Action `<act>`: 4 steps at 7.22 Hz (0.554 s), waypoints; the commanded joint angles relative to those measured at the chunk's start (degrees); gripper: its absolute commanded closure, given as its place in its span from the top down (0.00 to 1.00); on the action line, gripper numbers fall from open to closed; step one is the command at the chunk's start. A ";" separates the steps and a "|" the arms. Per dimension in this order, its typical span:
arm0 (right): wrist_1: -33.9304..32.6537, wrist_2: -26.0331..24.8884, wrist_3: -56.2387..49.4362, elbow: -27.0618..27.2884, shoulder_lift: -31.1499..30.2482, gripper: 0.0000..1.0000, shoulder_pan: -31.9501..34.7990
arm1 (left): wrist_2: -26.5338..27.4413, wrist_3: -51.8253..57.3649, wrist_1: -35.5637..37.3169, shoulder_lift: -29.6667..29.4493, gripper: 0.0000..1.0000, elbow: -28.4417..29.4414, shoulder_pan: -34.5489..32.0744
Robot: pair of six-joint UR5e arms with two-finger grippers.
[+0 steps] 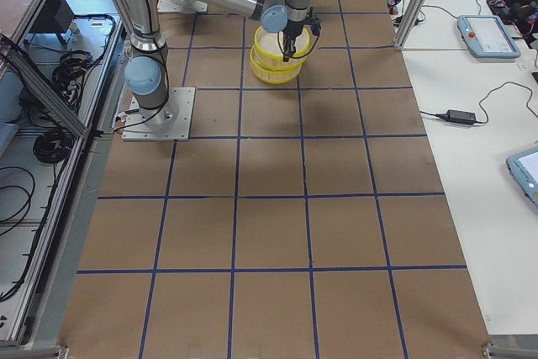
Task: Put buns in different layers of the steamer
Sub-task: 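Set the top tier on the bottom tier with the right gripper while the left reaches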
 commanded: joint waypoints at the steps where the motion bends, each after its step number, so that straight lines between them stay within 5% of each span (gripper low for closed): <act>1: 0.19 -0.33 0.71 -0.01 0.43 0.09 0.69 | 0.11 0.03 0.96 -1.46 0.98 -3.29 0.04; 4: 0.18 -3.21 1.33 0.52 0.86 0.09 1.83 | 4.58 0.38 2.99 -1.91 0.98 -5.67 0.04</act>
